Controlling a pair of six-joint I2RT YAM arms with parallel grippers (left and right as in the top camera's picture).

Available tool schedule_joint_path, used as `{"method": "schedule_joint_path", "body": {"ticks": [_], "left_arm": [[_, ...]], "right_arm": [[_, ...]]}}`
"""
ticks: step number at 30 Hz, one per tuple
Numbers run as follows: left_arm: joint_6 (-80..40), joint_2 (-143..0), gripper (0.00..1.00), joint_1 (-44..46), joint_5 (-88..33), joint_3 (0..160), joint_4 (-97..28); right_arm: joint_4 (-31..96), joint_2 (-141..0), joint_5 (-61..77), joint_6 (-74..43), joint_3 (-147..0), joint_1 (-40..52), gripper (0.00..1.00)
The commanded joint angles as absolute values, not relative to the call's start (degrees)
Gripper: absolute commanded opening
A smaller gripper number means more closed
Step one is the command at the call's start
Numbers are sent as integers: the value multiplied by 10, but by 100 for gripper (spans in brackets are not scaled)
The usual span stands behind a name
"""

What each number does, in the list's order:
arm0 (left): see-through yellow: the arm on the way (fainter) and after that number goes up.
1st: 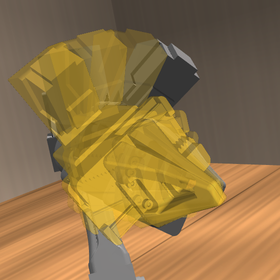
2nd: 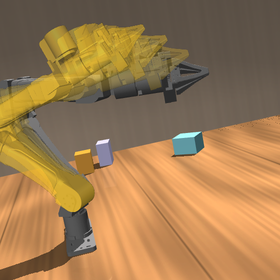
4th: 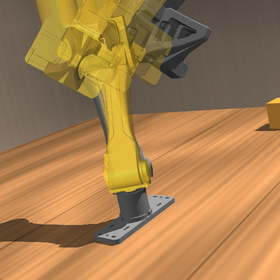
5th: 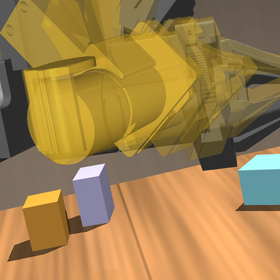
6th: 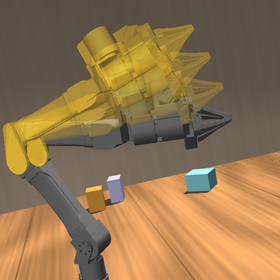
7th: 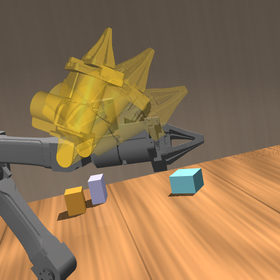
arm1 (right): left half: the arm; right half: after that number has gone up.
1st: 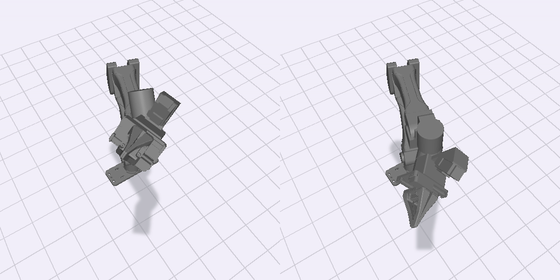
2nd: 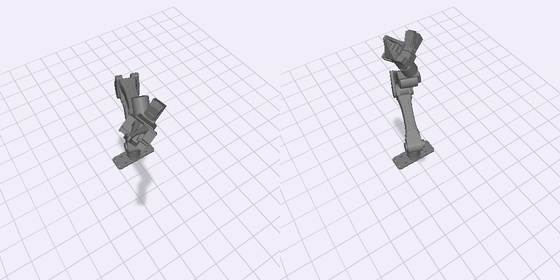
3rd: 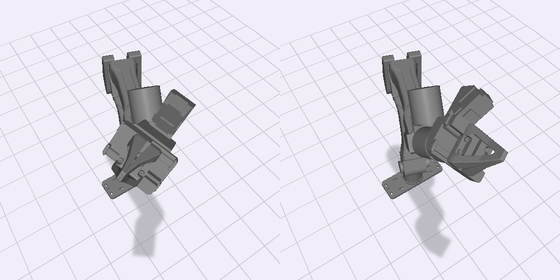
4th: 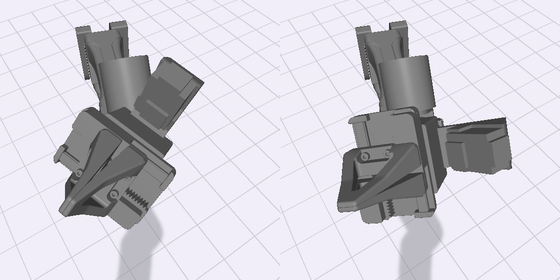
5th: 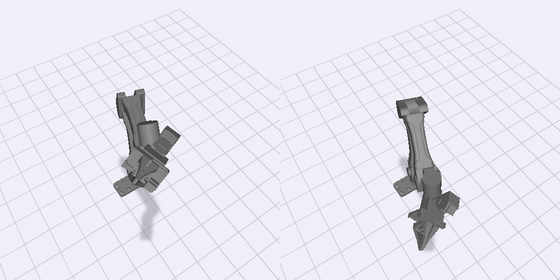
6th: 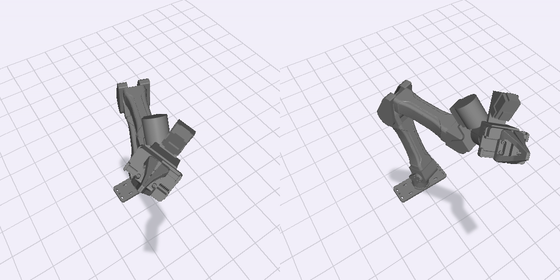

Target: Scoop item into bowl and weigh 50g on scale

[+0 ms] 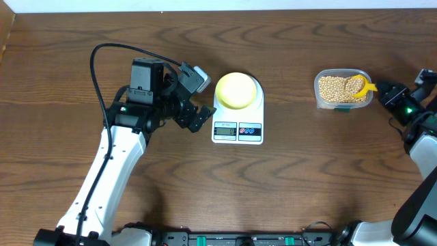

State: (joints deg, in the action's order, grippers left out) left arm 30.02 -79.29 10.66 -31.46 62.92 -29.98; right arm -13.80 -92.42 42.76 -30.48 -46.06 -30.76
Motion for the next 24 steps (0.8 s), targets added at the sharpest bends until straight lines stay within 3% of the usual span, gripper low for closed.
{"method": "schedule_joint_path", "body": {"ticks": [1,24], "left_arm": [[298,-787,98,105,-324,625,-299],[298,-787,97,105,-324,625,-299]], "right_arm": [[-144,-930,441,-337,-461,-312,1],[-176,-930,487,-430,-461,-319,1]]}}
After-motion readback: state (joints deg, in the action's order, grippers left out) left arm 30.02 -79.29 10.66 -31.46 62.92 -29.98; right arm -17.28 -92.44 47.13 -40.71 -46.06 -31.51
